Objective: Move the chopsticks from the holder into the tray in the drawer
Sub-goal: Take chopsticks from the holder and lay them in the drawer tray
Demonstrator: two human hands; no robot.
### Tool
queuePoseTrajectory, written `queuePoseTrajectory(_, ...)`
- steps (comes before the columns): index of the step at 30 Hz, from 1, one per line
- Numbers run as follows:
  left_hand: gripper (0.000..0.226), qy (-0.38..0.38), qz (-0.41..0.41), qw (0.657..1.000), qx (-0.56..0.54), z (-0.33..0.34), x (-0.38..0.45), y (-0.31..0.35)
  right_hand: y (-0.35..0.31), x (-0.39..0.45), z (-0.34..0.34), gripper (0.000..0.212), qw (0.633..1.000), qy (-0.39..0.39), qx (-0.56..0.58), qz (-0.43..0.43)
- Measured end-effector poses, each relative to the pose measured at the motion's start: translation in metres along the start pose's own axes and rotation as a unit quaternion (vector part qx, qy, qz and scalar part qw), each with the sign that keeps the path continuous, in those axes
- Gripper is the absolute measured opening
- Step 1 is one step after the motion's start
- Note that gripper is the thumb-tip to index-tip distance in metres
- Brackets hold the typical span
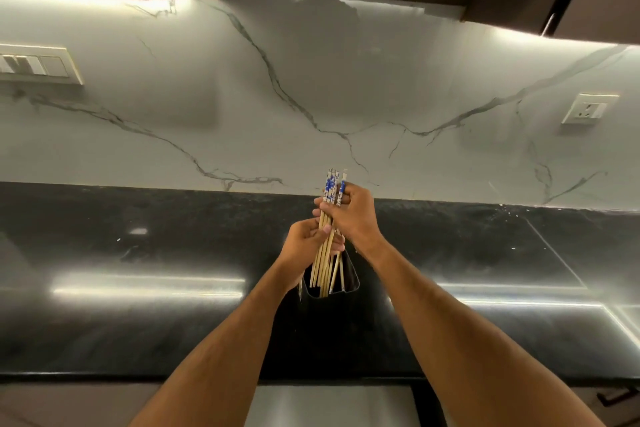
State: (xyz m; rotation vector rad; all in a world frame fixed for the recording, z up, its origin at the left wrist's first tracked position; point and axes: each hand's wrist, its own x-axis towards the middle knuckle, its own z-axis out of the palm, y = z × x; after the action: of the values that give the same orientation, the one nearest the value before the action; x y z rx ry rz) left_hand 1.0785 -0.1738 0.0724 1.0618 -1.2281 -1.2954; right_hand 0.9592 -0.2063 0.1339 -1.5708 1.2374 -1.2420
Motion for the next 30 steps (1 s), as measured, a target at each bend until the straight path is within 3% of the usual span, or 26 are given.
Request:
queuePoseTrajectory(4,0.023,-0.010,-0.018,1.000,-0.021,0.003,-0.019,0.011,-0.011,-0.013,-0.014,0.096,0.998,-0.029,0.009,-0.053)
queuePoseTrajectory(6,0.024,-0.016,-0.021,0.999,-0.026,0.006,-0.029,0.017,-0.016,-0.021,-0.017,0.110,0.996,-0.036,0.001,-0.079)
queuePoseTrajectory(14,0.024,-0.046,-0.035,0.997,-0.046,0.010,-0.060,0.029,-0.029,-0.050,-0.025,0.086,0.993,-0.036,-0.026,-0.106)
queuePoseTrajectory(21,0.026,-0.074,-0.049,0.995,-0.038,0.010,-0.078,0.034,-0.039,-0.070,-0.028,0.090,0.993,-0.027,-0.027,-0.109)
queuePoseTrajectory(30,0.026,-0.095,-0.062,0.993,-0.030,0.008,-0.097,0.039,-0.047,-0.087,-0.029,0.078,0.992,-0.017,-0.052,-0.113)
